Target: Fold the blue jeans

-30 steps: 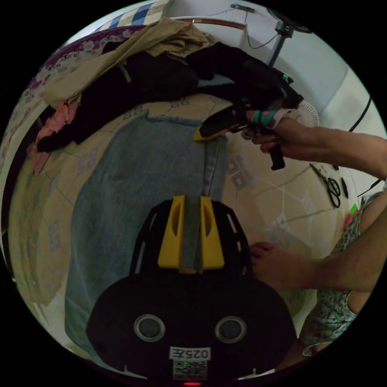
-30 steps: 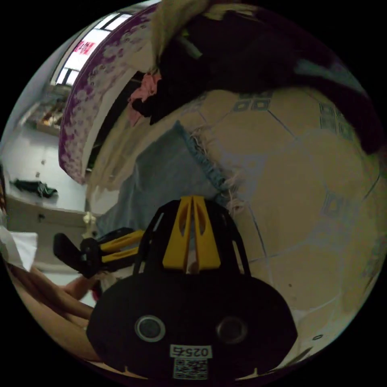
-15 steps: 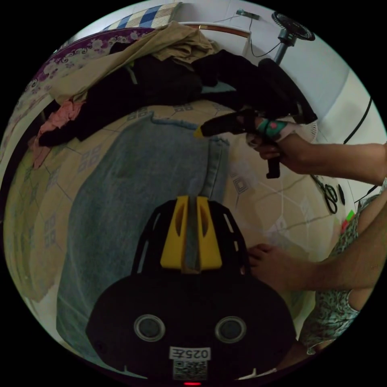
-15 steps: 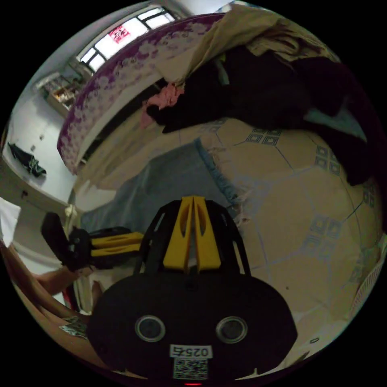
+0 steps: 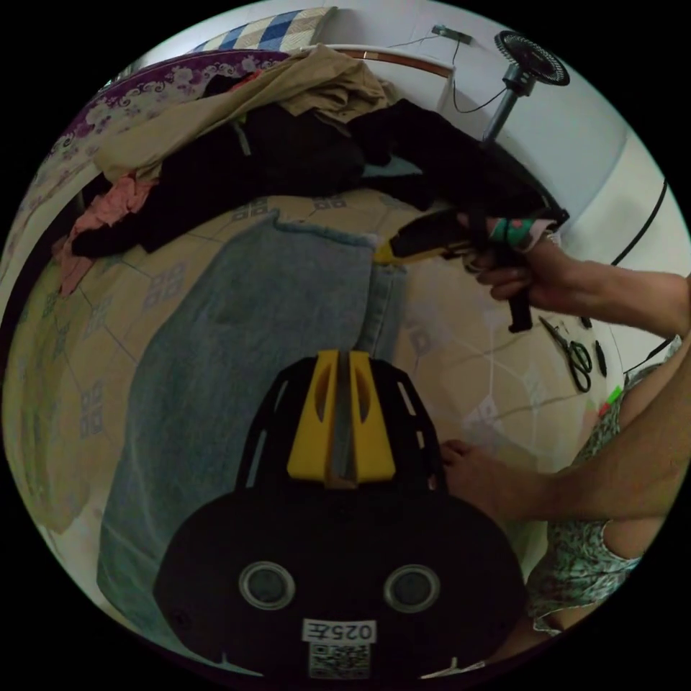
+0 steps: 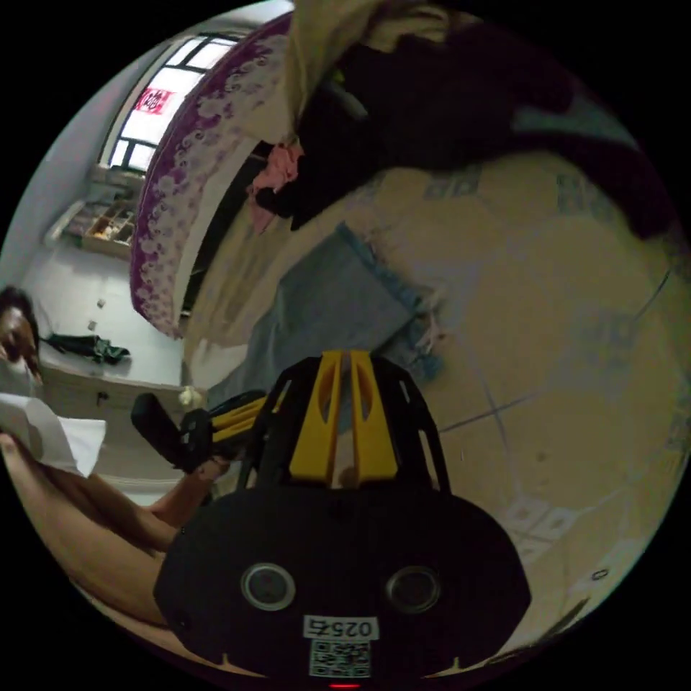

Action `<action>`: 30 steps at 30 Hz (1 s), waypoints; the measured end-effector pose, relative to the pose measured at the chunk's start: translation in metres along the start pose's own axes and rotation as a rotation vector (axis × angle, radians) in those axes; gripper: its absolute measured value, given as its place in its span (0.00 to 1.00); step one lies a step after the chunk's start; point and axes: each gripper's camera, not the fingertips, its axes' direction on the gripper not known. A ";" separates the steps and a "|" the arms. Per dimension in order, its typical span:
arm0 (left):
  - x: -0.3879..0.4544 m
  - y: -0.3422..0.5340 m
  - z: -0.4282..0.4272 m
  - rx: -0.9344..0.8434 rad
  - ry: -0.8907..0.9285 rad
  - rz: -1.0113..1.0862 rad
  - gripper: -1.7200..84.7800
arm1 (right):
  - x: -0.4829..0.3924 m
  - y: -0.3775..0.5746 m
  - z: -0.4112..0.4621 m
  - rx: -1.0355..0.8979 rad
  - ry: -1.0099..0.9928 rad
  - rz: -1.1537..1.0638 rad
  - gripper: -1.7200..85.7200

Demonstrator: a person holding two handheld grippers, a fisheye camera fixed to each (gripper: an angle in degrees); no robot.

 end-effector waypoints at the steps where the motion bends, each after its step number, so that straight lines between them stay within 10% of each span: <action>1: -0.005 0.001 -0.001 0.014 0.015 -0.029 0.01 | 0.013 0.000 0.002 -0.002 -0.082 0.063 0.08; 30: -0.057 0.002 0.016 0.078 0.158 -0.183 0.00 | 0.083 -0.028 0.009 0.164 -0.314 0.357 0.11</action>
